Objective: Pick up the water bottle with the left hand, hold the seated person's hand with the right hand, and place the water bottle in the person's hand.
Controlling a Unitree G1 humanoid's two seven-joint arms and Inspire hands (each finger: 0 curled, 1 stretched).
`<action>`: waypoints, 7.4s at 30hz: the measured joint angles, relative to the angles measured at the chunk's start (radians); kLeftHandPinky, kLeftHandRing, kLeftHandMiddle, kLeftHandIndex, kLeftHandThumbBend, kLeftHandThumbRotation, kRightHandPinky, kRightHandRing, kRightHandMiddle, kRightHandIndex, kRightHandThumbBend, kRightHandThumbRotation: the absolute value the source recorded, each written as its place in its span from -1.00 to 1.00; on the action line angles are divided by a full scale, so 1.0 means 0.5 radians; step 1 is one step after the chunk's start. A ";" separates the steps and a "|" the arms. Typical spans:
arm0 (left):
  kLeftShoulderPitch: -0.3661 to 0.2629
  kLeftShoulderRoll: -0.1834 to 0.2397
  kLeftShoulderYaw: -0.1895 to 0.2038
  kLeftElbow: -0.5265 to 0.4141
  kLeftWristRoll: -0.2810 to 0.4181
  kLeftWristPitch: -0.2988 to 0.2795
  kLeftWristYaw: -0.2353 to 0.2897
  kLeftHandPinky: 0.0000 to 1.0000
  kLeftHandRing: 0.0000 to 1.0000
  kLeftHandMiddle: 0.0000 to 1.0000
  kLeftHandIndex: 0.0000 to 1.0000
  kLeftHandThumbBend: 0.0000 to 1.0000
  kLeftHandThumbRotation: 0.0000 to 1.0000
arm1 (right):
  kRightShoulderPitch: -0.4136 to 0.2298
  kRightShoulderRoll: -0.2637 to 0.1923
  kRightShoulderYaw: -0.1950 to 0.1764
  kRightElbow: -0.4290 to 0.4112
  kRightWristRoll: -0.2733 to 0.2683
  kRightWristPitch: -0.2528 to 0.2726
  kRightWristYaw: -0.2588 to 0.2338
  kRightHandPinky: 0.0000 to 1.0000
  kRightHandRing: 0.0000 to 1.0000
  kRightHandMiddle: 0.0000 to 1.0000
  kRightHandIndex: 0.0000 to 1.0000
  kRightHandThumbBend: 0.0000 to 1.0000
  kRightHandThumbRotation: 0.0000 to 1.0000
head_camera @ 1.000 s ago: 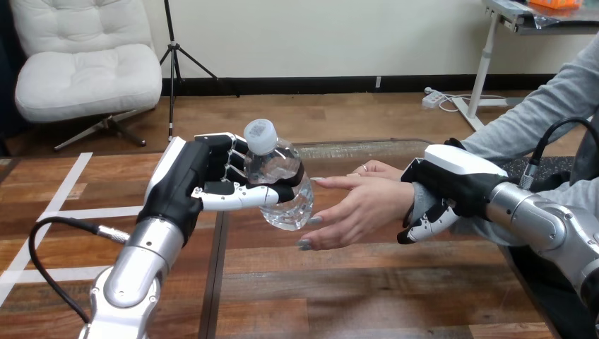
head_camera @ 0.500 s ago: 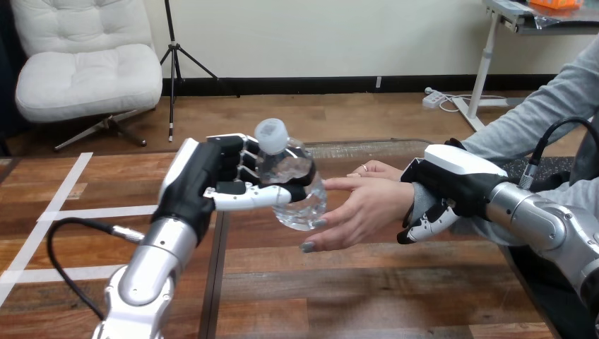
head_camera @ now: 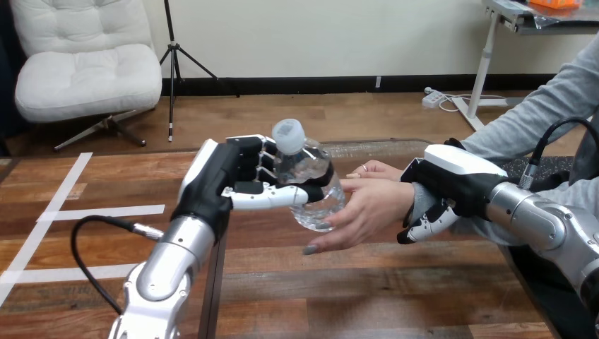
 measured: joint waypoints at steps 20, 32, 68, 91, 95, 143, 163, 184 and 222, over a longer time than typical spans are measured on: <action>-0.078 -0.048 -0.021 0.157 0.001 -0.140 -0.032 -0.43 -0.32 -0.23 -0.20 0.38 -1.00 | 0.000 0.000 0.000 0.000 0.000 0.004 0.000 -0.54 -0.47 -0.38 -0.37 0.43 -1.00; -0.112 -0.059 -0.033 0.172 0.001 -0.147 -0.050 -0.45 -0.33 -0.24 -0.21 0.39 -1.00 | 0.000 0.000 0.000 0.000 0.000 0.004 0.000 -0.55 -0.48 -0.39 -0.38 0.44 -1.00; -0.135 -0.052 -0.074 0.172 0.010 -0.153 -0.062 -0.44 -0.31 -0.23 -0.21 0.38 -1.00 | 0.000 -0.013 0.000 0.000 0.000 0.005 0.000 -0.56 -0.49 -0.40 -0.39 0.43 -1.00; -0.136 -0.050 -0.075 0.172 0.010 -0.153 -0.066 -0.42 -0.30 -0.21 -0.19 0.35 -1.00 | 0.000 -0.014 0.000 0.000 0.000 0.005 0.000 -0.56 -0.49 -0.40 -0.39 0.44 -1.00; -0.136 -0.050 -0.075 0.172 0.009 -0.153 -0.068 -0.42 -0.29 -0.21 -0.19 0.35 -1.00 | 0.000 -0.014 0.000 0.000 0.000 0.004 0.000 -0.56 -0.49 -0.40 -0.40 0.44 -1.00; -0.136 0.020 -0.074 0.121 -0.012 -0.039 -0.213 0.35 0.57 0.59 0.62 0.93 0.12 | 0.001 -0.019 0.000 0.001 -0.002 0.006 -0.004 -0.54 -0.47 -0.38 -0.38 0.44 -1.00; -0.136 0.055 -0.077 0.122 0.019 -0.068 -0.248 0.97 0.96 0.98 0.99 1.00 0.87 | 0.005 -0.019 0.000 0.001 -0.002 0.008 -0.004 -0.54 -0.47 -0.38 -0.38 0.43 -1.00; -0.136 0.010 -0.091 0.150 0.002 -0.150 -0.201 1.00 1.00 1.00 1.00 1.00 1.00 | 0.005 -0.019 0.000 -0.003 -0.001 0.005 -0.005 -0.53 -0.47 -0.38 -0.38 0.43 -1.00; -0.132 -0.040 -0.073 0.211 -0.015 -0.264 -0.133 1.00 1.00 1.00 1.00 1.00 1.00 | 0.005 -0.019 0.018 -0.066 -0.046 0.044 0.029 0.23 0.42 0.46 0.47 0.85 -0.07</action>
